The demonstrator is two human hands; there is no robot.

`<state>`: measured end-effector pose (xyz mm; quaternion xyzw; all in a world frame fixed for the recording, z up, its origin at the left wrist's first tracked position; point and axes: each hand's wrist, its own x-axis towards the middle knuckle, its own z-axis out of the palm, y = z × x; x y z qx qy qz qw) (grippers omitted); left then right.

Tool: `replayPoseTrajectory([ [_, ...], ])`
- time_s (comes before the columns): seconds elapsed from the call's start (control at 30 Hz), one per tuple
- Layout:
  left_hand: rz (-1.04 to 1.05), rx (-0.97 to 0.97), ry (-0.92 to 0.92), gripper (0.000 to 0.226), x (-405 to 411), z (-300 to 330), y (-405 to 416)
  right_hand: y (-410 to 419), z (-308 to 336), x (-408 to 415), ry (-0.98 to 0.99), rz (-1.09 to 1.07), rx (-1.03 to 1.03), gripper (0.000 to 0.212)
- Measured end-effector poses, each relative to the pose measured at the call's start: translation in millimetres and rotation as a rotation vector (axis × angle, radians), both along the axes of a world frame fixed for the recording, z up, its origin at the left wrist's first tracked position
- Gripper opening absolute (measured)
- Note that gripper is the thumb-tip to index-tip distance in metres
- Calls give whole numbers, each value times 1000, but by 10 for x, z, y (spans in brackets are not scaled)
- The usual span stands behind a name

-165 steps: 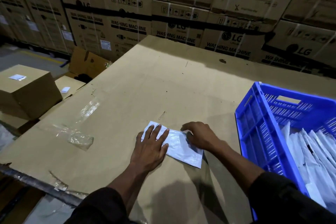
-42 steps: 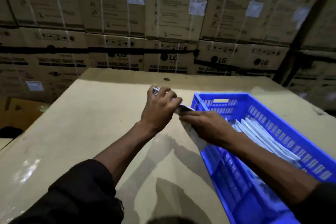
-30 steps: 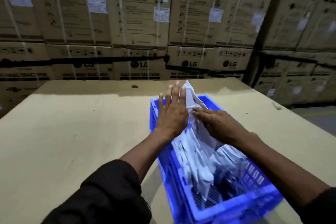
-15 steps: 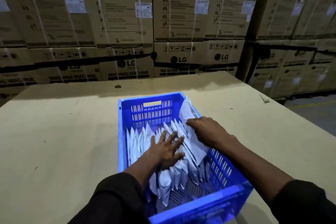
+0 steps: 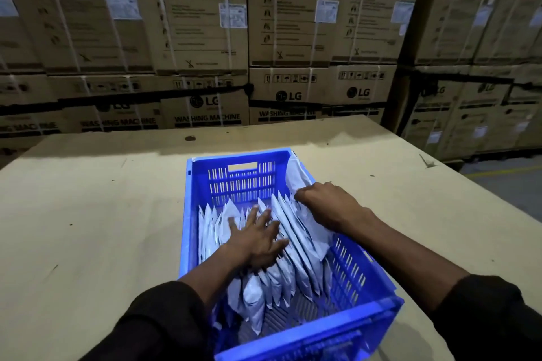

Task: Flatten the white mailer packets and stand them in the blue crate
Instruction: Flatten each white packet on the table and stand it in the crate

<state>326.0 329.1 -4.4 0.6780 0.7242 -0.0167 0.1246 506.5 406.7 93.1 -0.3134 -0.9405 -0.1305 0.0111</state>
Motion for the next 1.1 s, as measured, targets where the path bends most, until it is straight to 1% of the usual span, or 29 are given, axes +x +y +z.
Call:
replayPoseTrajectory([
  [0.07,-26,130,2,72,102,54,110,-23,33,-46,-38,6,15,27],
  [0.13,-89,188,2,72,209,95,239,-30,80,-87,-51,9,16,28],
  [0.23,-183,168,-22,72,357,126,386,-23,148,-114,-63,0,17,27],
  [0.33,-223,124,-58,65,394,55,445,-11,101,-127,-88,-14,-8,29],
  [0.43,-261,76,-6,61,387,-98,433,4,-77,-144,-106,-65,-61,25],
  [0.53,-286,106,21,61,387,-128,400,-15,-230,-153,-46,-122,-100,23],
  [0.67,-321,74,84,53,377,21,421,-88,-417,-176,27,-205,-49,25],
  [0.77,-360,48,190,49,393,74,485,-141,-535,-184,69,-231,-22,25],
  [0.83,-404,63,238,48,395,52,537,-107,-569,-167,111,-247,-24,26],
  [0.93,-420,107,193,65,351,-15,573,-42,-600,-163,143,-252,-38,30],
  [0.97,-434,122,193,68,329,-55,593,-28,-623,-169,140,-254,-47,30],
  [1.07,-483,205,214,53,288,-170,629,6,-684,-182,128,-267,-50,31],
  [1.1,-492,219,217,51,289,-177,627,23,-712,-186,126,-268,-53,32],
])
